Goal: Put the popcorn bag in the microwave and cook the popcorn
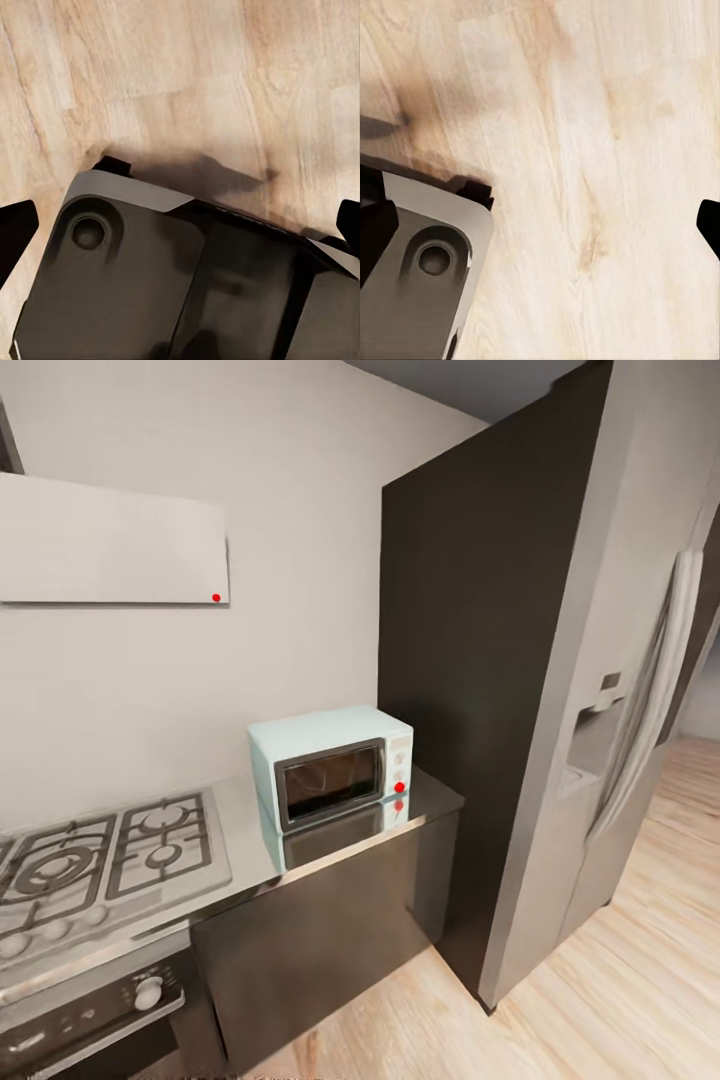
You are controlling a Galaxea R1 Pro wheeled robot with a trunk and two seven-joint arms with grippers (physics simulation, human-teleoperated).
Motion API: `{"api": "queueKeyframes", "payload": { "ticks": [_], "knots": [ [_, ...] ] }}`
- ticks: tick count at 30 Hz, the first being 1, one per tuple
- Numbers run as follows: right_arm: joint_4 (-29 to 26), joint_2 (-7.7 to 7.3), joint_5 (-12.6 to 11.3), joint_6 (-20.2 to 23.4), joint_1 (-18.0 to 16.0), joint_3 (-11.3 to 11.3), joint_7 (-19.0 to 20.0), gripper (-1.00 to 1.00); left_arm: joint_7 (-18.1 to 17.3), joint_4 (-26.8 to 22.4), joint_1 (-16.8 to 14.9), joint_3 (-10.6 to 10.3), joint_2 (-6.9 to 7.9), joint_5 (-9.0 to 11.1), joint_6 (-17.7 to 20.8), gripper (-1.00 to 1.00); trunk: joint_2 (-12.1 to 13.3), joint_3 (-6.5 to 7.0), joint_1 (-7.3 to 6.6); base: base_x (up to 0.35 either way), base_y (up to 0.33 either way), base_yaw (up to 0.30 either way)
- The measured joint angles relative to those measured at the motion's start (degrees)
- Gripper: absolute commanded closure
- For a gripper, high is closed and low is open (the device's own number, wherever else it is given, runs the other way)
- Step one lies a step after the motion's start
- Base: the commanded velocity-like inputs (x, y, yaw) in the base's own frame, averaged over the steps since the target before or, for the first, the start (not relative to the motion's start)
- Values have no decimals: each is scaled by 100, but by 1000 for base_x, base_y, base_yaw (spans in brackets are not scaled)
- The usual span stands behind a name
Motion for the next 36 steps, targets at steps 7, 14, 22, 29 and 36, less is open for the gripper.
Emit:
{"api": "queueKeyframes", "payload": {
  "ticks": [7,14,22,29,36],
  "knots": [
    [4,1,-15,9,33,0,-9,-100,0,0,0,0,0,0,-6,-100,0,-1,0,0,0,300],
    [3,14,-22,10,204,0,-224,-100,0,0,0,0,2,0,-8,-100,0,-1,0,0,0,300],
    [3,14,-24,21,210,-1,-317,-100,7,0,0,2,-6,-1,-8,-100,0,-1,0,0,0,300],
    [4,14,-28,21,210,-6,-320,-100,8,0,0,0,-6,0,-2,-100,-1,-1,0,0,-44,300],
    [3,15,-3,14,212,-19,-321,-100,-1,0,0,8,-7,0,26,-100,-1,-1,-1,44,-254,105]
  ]
}}
